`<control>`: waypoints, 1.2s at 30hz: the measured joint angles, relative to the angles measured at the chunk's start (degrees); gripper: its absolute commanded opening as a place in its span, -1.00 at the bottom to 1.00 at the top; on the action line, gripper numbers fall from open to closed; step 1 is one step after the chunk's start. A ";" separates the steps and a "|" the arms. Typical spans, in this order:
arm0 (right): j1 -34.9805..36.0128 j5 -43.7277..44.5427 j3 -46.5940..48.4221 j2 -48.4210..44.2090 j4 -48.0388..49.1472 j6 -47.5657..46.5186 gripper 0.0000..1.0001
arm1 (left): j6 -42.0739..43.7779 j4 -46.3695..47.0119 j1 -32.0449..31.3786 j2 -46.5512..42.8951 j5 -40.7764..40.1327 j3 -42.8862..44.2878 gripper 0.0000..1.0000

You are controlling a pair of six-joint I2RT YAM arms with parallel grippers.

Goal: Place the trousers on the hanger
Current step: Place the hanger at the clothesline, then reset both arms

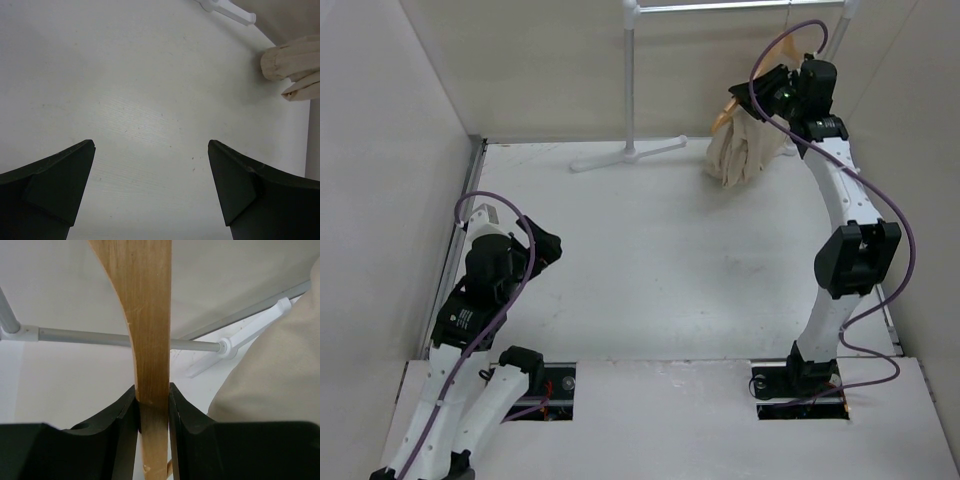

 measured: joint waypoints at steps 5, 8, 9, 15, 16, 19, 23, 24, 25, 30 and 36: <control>-0.04 0.07 -0.59 -0.17 1.77 -0.28 0.37 | -0.15 0.02 0.35 0.02 0.46 -0.02 1.00; -0.11 0.09 -1.38 -1.53 2.36 -0.57 0.88 | -0.15 0.00 0.72 0.15 0.63 -0.02 1.00; -0.15 0.15 -1.86 -2.40 2.29 -0.63 1.00 | -0.15 0.00 0.92 0.31 0.63 -0.02 1.00; -1.05 0.72 -7.13 -12.17 2.47 -2.19 1.00 | -0.13 0.00 2.19 2.56 0.68 -0.02 1.00; -1.31 0.81 -8.55 -14.47 2.75 -2.54 1.00 | -0.13 0.02 2.25 3.13 0.68 -0.02 1.00; -2.05 1.20 -15.63 -23.43 4.00 -3.69 1.00 | -0.13 0.07 2.16 5.64 0.70 -0.02 1.00; -2.05 2.14 -29.31 -36.28 5.88 -6.14 1.00 | -0.17 0.35 0.81 9.62 0.74 -0.02 1.00; -1.51 3.06 -33.75 -39.58 6.21 -6.82 1.00 | -0.20 0.66 0.09 10.84 0.76 -0.02 1.00; -0.92 3.89 -38.01 -42.53 6.27 -7.43 1.00 | -0.28 0.98 -0.79 12.04 0.83 -0.02 1.00; 4.22 9.86 -58.75 -53.53 4.33 -10.75 1.00 | -0.90 3.54 -6.49 15.93 0.87 -0.50 1.00; 9.92 21.00 -75.47 -63.84 -8.52 -14.62 1.00 | -2.38 7.30 -13.92 18.64 0.92 -4.20 1.00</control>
